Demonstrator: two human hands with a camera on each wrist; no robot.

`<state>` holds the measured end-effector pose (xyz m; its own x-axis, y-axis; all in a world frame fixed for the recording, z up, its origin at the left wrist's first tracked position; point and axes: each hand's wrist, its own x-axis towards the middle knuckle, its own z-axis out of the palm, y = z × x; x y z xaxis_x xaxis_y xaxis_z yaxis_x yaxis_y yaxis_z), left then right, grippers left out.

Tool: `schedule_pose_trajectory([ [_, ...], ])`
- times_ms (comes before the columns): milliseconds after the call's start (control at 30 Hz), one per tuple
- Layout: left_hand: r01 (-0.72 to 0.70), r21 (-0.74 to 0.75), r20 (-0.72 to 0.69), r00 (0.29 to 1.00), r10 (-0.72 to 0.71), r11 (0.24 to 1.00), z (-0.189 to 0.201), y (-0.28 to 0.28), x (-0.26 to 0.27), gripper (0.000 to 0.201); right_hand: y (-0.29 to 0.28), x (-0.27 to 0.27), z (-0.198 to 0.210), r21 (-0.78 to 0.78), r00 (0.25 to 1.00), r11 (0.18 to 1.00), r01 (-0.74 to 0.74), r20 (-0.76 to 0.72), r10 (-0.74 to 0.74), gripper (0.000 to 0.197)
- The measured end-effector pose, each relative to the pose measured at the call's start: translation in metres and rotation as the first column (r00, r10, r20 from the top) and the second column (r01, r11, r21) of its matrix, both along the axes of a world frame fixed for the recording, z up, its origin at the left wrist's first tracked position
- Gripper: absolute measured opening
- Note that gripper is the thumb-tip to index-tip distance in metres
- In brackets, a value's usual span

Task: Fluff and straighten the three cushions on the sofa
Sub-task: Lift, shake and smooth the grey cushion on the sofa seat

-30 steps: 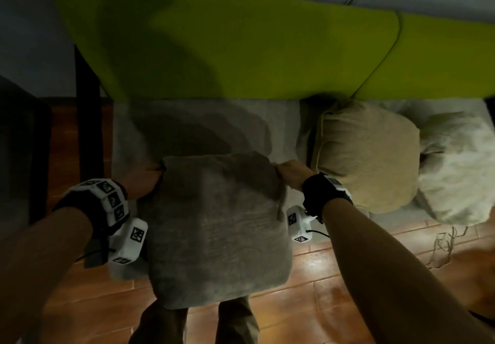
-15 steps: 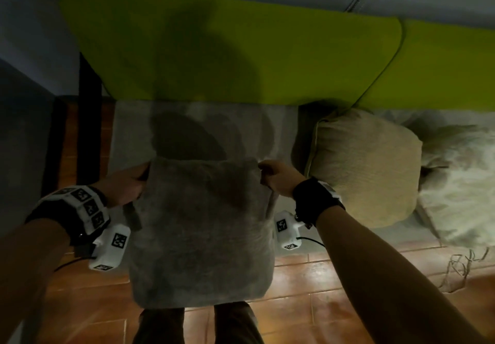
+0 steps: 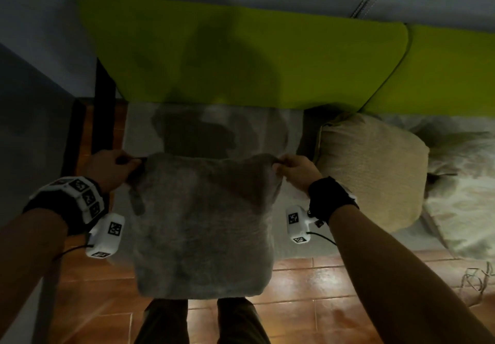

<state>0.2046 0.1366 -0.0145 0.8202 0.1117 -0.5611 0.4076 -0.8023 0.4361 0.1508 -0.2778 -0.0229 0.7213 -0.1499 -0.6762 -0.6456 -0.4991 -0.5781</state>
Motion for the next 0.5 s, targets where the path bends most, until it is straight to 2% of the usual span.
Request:
schedule_pose_trajectory([
  [67, -0.072, -0.105, -0.145, 0.988, 0.057, 0.992, -0.003, 0.012, -0.003, 0.044, -0.001, 0.001, -0.002, 0.077, 0.989, 0.988, 0.137, 0.035, -0.14, 0.015],
  [100, -0.111, -0.175, -0.171, 0.982, 0.081, 0.978, -0.006, 0.017, -0.004, 0.043, -0.002, 0.0, -0.005, 0.149, 0.972, 0.963, 0.226, 0.03, -0.233, 0.019],
  [167, -0.115, -0.259, -0.151, 0.985, 0.078, 0.959, -0.003, 0.018, -0.01, 0.028, 0.0, -0.002, -0.008, 0.278, 0.939, 0.9, 0.336, -0.023, -0.344, 0.032],
  [233, -0.11, -0.296, -0.134, 0.988, 0.073, 0.949, 0.001, 0.018, -0.015, 0.023, 0.003, -0.004, -0.007, 0.349, 0.941, 0.874, 0.337, -0.113, -0.318, 0.043],
  [267, -0.146, -0.342, -0.165, 0.982, 0.093, 0.928, 0.004, 0.016, -0.015, 0.019, 0.005, -0.004, -0.005, 0.344, 0.96, 0.897, 0.278, -0.14, -0.244, 0.045],
  [300, -0.218, -0.401, -0.206, 0.968, 0.145, 0.89, 0.006, 0.015, -0.015, 0.014, 0.006, -0.003, -0.002, 0.312, 0.98, 0.933, 0.179, -0.137, -0.143, 0.043],
  [367, -0.272, -0.399, -0.248, 0.951, 0.183, 0.876, 0.009, 0.014, -0.015, 0.009, 0.009, -0.002, 0.005, 0.187, 0.996, 0.982, -0.031, -0.078, 0.046, 0.032],
  [433, -0.11, -0.252, -0.155, 0.985, 0.072, 0.961, 0.007, 0.016, -0.017, 0.011, 0.01, -0.001, 0.007, -0.012, 0.987, 0.987, -0.161, -0.006, 0.161, 0.031],
  [467, -0.032, -0.141, -0.092, 0.996, 0.019, 0.989, 0.007, 0.017, -0.018, 0.01, 0.01, -0.001, 0.007, -0.132, 0.981, 0.974, -0.183, 0.036, 0.189, 0.031],
  [500, -0.014, -0.066, -0.026, 1.0, 0.012, 0.998, 0.006, 0.018, -0.018, 0.008, 0.011, 0.0, 0.007, -0.238, 0.976, 0.955, -0.177, 0.081, 0.201, 0.031],
])
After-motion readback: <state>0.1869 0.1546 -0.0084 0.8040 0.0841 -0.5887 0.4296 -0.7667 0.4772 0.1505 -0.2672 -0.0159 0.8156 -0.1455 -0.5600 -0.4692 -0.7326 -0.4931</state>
